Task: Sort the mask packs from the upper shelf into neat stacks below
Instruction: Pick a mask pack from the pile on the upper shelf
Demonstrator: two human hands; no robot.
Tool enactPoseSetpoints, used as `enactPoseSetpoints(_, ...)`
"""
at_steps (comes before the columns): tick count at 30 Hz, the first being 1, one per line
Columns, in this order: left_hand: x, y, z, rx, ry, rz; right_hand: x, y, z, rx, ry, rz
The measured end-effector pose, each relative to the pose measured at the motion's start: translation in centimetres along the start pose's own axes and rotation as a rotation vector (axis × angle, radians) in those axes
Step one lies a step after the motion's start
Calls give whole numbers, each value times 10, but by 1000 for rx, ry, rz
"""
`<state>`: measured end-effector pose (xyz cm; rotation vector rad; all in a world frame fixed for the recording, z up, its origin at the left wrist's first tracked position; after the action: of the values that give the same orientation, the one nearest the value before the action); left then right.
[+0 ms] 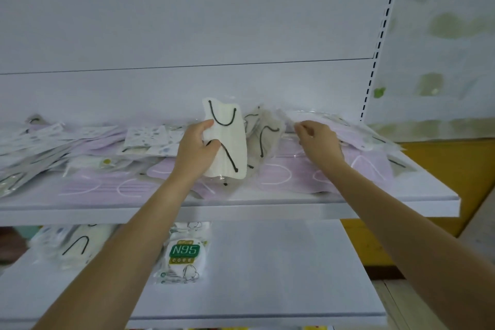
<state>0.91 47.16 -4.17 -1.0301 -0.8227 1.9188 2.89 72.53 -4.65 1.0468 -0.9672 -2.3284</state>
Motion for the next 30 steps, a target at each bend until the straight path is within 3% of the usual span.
enactPoseSetpoints(4,-2,2,0,-55,-22,14,6,32,-18,-53,-16,271)
enactPoseSetpoints(7,-6,1,0,-100,-3,-77,15,51,-31,-165,29,313)
enactPoseSetpoints(11,-14,12,4,-383,-14,-351,45,69,-56,-410,276,150)
enactPoseSetpoints(14,-20,21,1,-342,9,-247,69,64,-72,-436,565,12)
enactPoseSetpoints(15,-20,24,-1,-312,34,-192,67,63,-71,-418,591,3)
enactPoseSetpoints(17,-23,27,-5,-276,39,-131,48,54,-49,-322,435,-43)
enactPoseSetpoints(20,-30,21,-8,-194,-14,-138,2,6,-1,-52,118,-497)
enactPoseSetpoints(23,-28,9,-10,-107,-41,-188,-20,-40,8,252,194,-722)
enactPoseSetpoints(25,-23,-2,-11,-71,-57,-212,-3,-41,-3,175,307,-771)
enactPoseSetpoints(27,-14,-8,-10,-61,-68,-253,18,-17,-17,-37,366,-646)
enactPoseSetpoints(30,2,-14,-10,-64,-42,-272,31,8,-36,-129,460,-260)
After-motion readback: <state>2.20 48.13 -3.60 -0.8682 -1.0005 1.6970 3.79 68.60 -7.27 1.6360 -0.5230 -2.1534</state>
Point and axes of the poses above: each hand's wrist, its own z-axis towards the middle knuckle, its own x-axis out of the palm, y = z × x, the point moved 6 cm from there along z, towards the middle knuckle, and after that the axes turned 10 degrees about -y, right-handed, at the moved point
